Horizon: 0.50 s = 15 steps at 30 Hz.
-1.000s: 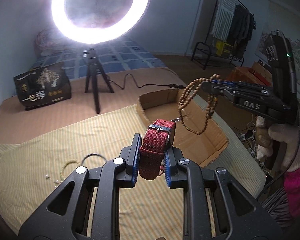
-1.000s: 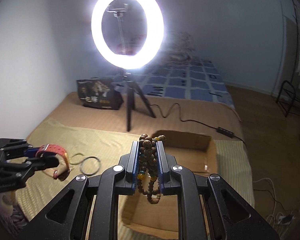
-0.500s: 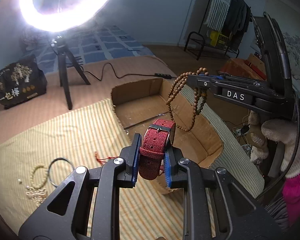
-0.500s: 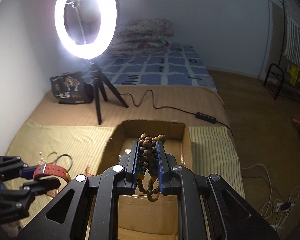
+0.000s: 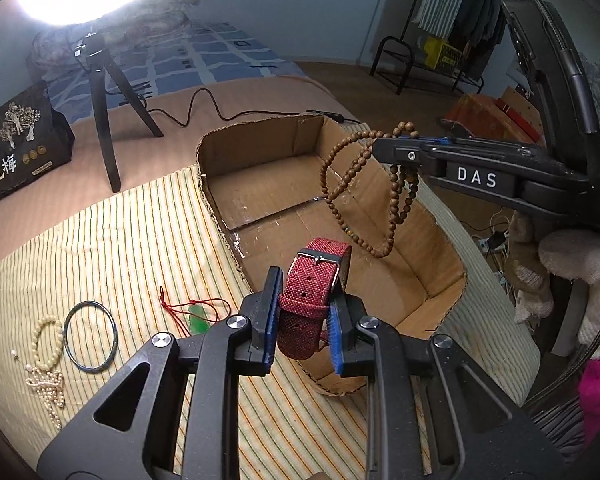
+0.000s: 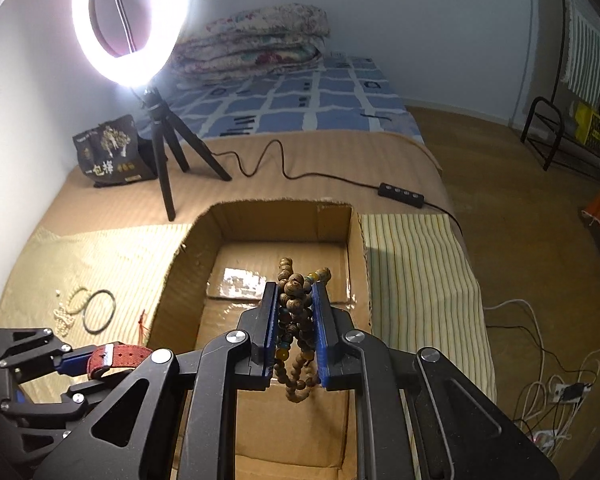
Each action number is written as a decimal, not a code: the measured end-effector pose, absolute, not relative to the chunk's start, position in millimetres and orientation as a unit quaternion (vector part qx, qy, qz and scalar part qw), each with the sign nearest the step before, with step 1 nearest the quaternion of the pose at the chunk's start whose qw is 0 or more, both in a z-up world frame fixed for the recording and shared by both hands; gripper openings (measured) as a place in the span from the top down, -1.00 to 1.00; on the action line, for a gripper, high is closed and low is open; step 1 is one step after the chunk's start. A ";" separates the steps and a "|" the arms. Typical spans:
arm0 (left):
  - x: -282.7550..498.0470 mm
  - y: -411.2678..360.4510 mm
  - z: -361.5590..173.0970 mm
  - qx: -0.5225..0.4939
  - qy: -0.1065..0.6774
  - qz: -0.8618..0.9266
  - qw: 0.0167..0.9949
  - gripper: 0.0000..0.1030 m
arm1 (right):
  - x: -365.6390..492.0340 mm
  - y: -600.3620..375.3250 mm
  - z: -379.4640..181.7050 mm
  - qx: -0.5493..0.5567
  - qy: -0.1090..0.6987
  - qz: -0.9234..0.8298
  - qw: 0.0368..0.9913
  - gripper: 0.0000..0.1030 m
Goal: Organize jewelry
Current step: 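Carry the red watch and brown beads over the cardboard box with both tools, then open the left tool to drop the watch while the right tool releases the beads into the box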
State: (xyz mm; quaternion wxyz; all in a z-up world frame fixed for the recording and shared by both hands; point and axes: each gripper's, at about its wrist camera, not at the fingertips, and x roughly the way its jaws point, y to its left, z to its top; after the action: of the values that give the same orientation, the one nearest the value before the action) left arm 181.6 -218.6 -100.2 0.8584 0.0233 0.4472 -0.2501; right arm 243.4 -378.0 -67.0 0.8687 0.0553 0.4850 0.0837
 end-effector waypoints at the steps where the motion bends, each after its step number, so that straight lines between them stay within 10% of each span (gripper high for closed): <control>1: 181.7 -218.7 -100.2 0.023 0.447 -0.250 0.859 0.62 | 243.1 -377.8 -68.4 0.054 0.487 0.084 0.867 0.72; 4: 182.6 -218.9 -100.2 0.023 0.447 -0.250 0.859 0.58 | 242.5 -376.6 -70.2 0.050 0.491 0.084 0.866 0.70; 6: 182.6 -218.4 -99.2 0.021 0.445 -0.251 0.860 0.14 | 241.9 -375.5 -70.4 0.048 0.491 0.086 0.865 0.68; 10: 180.9 -215.7 -94.2 0.020 0.437 -0.252 0.863 0.09 | 241.0 -375.0 -67.5 0.038 0.487 0.070 0.870 -0.27; 15: 179.6 -207.9 -90.4 0.017 0.435 -0.246 0.866 0.09 | 238.6 -376.0 -60.7 0.038 0.474 0.064 0.878 -0.32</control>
State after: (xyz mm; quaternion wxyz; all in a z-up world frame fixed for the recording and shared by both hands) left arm 179.6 -207.9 -90.4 0.8661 0.0173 0.4351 -0.2456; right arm 238.6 -376.0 -60.7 0.8776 0.0384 0.4736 0.0640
